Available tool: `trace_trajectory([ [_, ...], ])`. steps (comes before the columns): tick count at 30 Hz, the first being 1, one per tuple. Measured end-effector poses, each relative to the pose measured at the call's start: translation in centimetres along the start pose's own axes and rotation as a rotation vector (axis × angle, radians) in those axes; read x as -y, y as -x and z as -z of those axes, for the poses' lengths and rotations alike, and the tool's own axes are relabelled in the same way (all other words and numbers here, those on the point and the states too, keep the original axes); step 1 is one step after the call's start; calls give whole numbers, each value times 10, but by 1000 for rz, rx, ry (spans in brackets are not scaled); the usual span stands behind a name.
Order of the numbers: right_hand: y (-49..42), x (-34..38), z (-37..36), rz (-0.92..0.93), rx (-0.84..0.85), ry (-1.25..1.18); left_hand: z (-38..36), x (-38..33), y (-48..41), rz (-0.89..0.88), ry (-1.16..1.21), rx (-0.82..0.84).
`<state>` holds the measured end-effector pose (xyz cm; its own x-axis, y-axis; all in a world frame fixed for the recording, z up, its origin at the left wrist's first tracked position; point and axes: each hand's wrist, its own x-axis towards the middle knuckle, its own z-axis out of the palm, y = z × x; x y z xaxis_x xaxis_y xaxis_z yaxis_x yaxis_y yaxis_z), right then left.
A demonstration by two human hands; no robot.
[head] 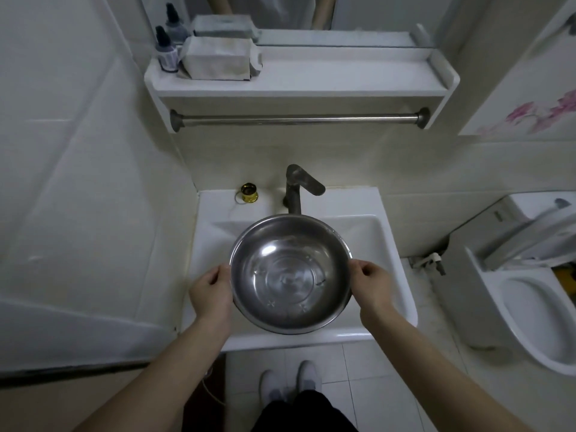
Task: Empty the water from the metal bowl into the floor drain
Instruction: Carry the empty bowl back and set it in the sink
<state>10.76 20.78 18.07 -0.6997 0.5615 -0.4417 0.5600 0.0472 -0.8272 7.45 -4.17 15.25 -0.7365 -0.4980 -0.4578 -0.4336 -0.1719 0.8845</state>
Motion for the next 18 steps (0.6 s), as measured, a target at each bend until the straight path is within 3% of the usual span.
trace_trajectory([
  [18, -38, -35, -12, -134, 13, 53, -18, 41, -18, 51, -114, -54],
])
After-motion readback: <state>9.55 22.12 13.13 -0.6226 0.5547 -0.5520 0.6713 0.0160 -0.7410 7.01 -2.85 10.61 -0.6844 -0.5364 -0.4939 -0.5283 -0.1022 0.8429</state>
